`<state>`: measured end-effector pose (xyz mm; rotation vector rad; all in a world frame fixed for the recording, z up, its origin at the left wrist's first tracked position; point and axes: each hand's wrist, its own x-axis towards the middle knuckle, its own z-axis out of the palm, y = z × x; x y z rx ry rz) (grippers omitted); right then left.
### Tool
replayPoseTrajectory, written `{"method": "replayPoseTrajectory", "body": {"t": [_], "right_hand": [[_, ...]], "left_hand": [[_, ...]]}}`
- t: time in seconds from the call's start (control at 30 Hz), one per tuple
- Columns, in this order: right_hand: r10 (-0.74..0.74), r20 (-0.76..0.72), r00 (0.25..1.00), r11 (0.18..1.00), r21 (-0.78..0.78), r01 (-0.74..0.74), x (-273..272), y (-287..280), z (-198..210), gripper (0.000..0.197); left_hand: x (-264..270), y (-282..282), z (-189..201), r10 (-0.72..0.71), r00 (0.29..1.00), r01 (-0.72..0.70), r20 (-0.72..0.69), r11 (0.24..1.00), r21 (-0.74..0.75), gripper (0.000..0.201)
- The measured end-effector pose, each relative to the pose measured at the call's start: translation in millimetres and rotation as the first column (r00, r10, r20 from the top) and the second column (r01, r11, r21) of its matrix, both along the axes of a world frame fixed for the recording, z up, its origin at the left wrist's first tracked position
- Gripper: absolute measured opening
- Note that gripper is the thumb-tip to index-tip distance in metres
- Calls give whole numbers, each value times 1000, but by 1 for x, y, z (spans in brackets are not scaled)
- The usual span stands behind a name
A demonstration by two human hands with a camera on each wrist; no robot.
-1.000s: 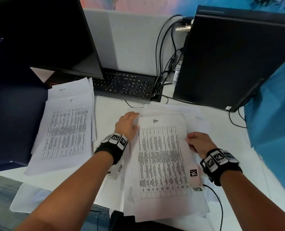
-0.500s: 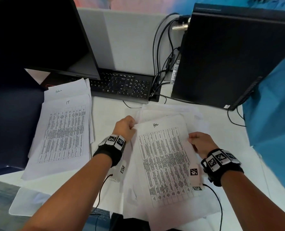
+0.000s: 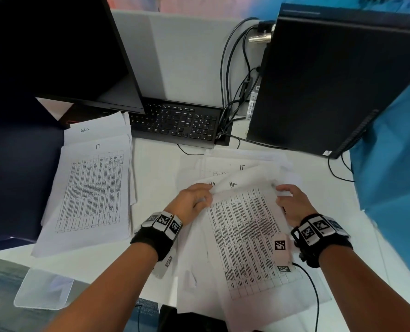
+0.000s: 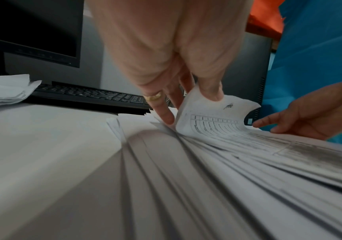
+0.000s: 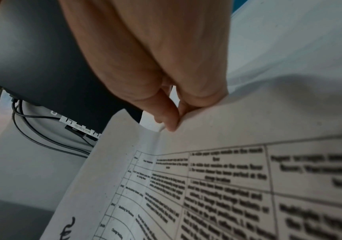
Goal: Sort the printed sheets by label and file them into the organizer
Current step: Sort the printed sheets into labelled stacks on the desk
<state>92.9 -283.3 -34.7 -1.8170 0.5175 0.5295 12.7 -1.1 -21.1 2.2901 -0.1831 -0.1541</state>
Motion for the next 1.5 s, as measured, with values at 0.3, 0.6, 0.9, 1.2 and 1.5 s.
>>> {"method": "replayPoseTrajectory", "body": {"t": [0.3, 0.6, 0.9, 1.2, 1.5], "right_hand": [[30, -78, 997, 998, 61, -25, -1, 4, 6, 44], [101, -78, 992, 993, 72, -95, -4, 12, 8, 36], [99, -81, 992, 987, 136, -88, -4, 13, 15, 33], [272, -54, 961, 962, 52, -269, -1, 32, 36, 31], [440, -65, 896, 898, 13, -440, -9, 85, 49, 20]], "left_hand": [[-9, -10, 9, 104, 994, -105, -15, 989, -108, 8], [2, 2, 4, 342, 935, -329, -91, 935, 130, 23], [-1, 7, 7, 391, 902, -377, -183, 920, 109, 30], [-17, 30, 18, 573, 770, -638, -281, 702, -317, 19], [-42, 67, 22, 761, 572, -781, -307, 389, -489, 47]]}}
